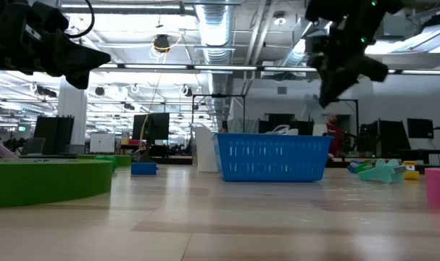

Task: Pick and place Stapler, Stapler remover, tape
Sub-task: Put the gray staple remover into the white bin

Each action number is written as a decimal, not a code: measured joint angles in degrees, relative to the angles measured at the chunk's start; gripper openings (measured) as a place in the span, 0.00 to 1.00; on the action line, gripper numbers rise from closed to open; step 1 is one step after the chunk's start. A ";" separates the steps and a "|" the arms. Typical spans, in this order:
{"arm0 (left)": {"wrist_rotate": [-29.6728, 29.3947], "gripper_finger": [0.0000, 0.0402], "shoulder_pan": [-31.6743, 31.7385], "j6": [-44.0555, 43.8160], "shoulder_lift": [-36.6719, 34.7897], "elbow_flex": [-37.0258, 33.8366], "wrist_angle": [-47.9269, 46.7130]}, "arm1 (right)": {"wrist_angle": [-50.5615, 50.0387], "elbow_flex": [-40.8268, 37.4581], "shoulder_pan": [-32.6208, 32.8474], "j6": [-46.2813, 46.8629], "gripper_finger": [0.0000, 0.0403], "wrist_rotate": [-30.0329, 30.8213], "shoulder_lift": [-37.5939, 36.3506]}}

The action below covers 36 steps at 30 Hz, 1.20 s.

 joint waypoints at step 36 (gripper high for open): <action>-0.01 0.01 0.00 -0.01 0.66 0.01 0.73 | 13.95 18.94 2.58 2.15 0.00 -3.30 14.16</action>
